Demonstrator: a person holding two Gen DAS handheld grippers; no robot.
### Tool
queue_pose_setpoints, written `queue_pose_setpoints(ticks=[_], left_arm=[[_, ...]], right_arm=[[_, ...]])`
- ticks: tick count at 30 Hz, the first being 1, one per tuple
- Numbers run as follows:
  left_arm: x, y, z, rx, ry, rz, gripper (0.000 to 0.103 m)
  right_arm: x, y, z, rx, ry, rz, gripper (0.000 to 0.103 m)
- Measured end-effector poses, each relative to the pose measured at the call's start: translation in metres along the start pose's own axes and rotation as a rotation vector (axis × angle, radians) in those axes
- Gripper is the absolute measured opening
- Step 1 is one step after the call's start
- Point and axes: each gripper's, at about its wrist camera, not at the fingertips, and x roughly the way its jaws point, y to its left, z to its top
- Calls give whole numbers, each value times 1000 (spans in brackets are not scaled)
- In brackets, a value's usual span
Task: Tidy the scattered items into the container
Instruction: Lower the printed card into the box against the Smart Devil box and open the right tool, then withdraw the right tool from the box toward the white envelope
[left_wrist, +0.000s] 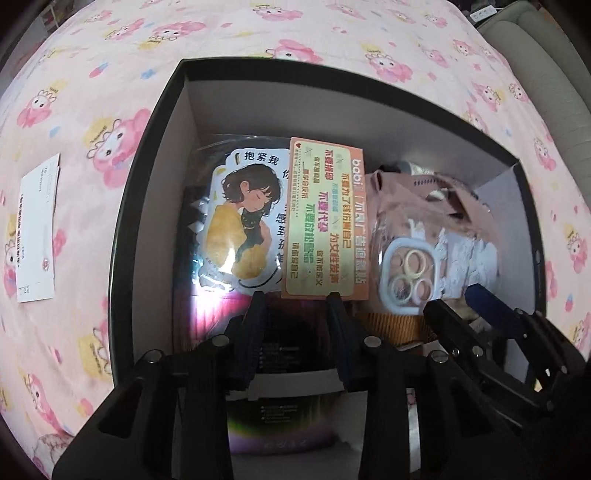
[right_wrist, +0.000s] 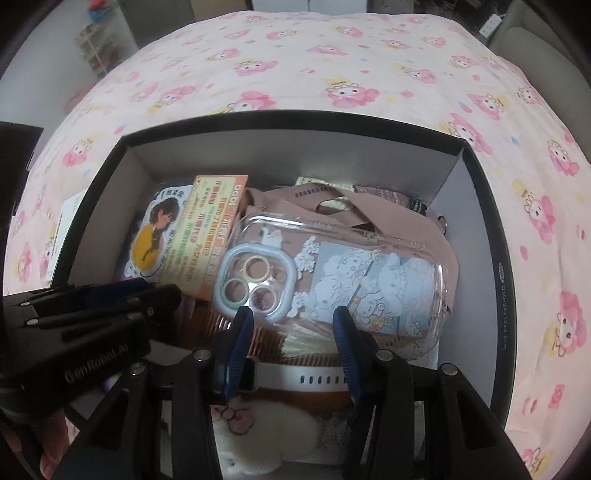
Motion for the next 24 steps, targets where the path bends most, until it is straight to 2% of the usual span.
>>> queue_pose_setpoints(ticks=[4, 6, 9, 12, 15, 18, 20, 22, 23, 24], left_arm=[[-15, 0, -6, -5, -73, -63, 45], [-11, 0, -6, -13, -48, -77, 45], [2, 2, 2, -8, 24, -47, 45], [5, -1, 14, 23, 0, -14, 45], [7, 3, 27, -13, 2, -49, 45], [6, -1, 35, -30, -1, -63, 45], [0, 1, 26, -20, -34, -66, 48], [-11, -4, 13, -7, -80, -80, 57], [-17, -3, 24, -2, -105, -81, 59], [-23, -5, 21, 0, -130, -78, 60]], right_arm=[[-10, -10, 3, 65, -46, 6, 41], [-15, -16, 5, 90, -66, -2, 41], [-10, -17, 6, 102, -42, -1, 41], [-1, -17, 7, 96, -5, -4, 41], [8, -20, 11, 91, 10, -35, 41], [7, -27, 15, 119, 3, -19, 43], [6, -32, 15, 143, 7, -3, 43], [2, -35, 14, 160, 7, 23, 43], [-2, -35, 13, 164, -4, 28, 43], [-7, -35, 13, 164, -20, 22, 45]])
